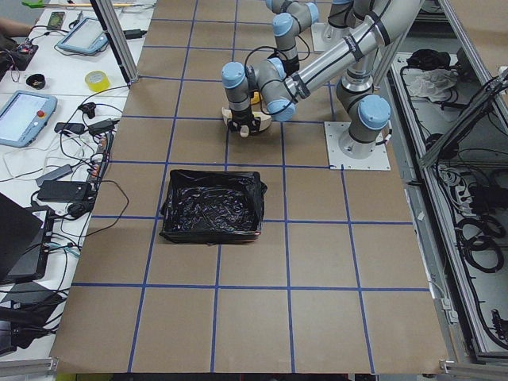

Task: Sweep and dump trash into bin
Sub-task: 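Sweep the yellow object into the dustpan held by the left gripper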

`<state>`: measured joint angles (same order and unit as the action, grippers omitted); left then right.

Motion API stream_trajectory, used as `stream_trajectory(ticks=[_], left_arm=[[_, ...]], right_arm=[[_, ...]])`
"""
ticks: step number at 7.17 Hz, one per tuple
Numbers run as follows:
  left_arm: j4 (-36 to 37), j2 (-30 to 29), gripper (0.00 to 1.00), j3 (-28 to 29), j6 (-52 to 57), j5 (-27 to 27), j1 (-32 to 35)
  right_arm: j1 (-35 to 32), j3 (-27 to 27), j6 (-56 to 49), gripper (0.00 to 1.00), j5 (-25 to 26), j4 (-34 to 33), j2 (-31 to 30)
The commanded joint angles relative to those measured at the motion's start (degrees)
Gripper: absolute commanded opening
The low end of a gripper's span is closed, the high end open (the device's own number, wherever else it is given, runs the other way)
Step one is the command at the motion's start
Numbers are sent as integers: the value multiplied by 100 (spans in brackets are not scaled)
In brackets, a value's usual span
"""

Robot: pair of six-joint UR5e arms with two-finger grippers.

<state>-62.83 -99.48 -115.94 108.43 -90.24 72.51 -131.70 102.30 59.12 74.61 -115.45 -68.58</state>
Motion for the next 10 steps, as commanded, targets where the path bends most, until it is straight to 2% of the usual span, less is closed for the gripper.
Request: stream_trajectory(ticks=[1,4,6,8,10], left_arm=[[-1,-10,0,1,-15,-2,0],[8,-10,0,89,11,16,0],[-1,-45,0,80,12,50,-9],[8,-63,0,89,47,103,-18],[17,-89,0,116,38,130,-18]], right_arm=[[-170,-910,-713,0,-25,66,581],[-487,-1746,-1182,0,-210,75,1074],[-506,-1740,-1280,0,-96,328,1032],[-488,-1731,-1463,0,438,1169,848],[-409,-1722,-1491,0,511,1743,514]])
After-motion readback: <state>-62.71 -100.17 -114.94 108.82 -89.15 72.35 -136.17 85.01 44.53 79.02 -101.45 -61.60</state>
